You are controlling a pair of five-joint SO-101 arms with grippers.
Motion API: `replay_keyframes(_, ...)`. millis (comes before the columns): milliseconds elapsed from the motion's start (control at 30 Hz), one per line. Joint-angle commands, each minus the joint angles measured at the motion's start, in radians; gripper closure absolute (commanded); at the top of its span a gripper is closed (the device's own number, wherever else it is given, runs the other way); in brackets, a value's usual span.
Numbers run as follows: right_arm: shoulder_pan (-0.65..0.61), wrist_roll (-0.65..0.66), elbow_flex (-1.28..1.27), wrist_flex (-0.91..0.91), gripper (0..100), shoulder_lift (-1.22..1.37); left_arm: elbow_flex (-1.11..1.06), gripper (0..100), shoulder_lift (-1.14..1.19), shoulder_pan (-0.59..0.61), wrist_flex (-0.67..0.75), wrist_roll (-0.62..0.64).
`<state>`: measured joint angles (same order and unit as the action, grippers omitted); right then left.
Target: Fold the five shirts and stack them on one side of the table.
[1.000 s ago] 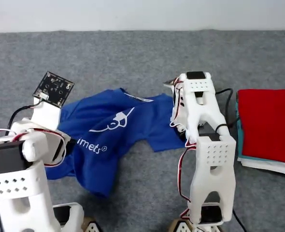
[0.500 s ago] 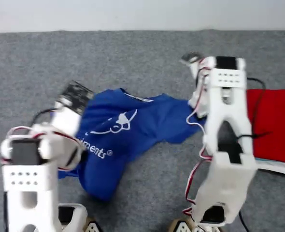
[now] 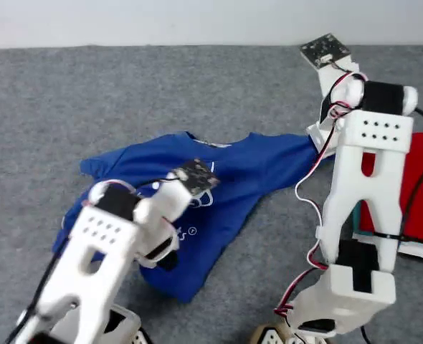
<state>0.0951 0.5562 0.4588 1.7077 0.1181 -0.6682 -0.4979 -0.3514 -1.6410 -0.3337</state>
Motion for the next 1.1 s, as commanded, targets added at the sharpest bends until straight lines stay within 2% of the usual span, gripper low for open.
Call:
replay_keyframes(0, 0.012, 0.009, 0.008, -0.015, 98.5, -0.058, 0.071, 76, 0.110, -0.084, 0.035, 0.014)
replay_keyframes(233, 0.018, 0.011, 0.006, -0.010, 98.4, -0.056, 0.119, 76, 0.210, -0.267, 0.037, 0.066)
replay_keyframes(600, 0.018, 0.011, 0.002, -0.010, 98.4, -0.054, 0.119, 76, 0.473, -0.281, 0.098, 0.066)
replay_keyframes(733, 0.018, 0.011, 0.002, -0.010, 98.4, -0.048, 0.119, 76, 0.520, -0.319, 0.103, 0.069)
replay_keyframes(1067, 0.018, 0.009, 0.003, -0.005, 98.4, -0.019, 0.038, 76, 0.663, -0.345, 0.279, 0.158)
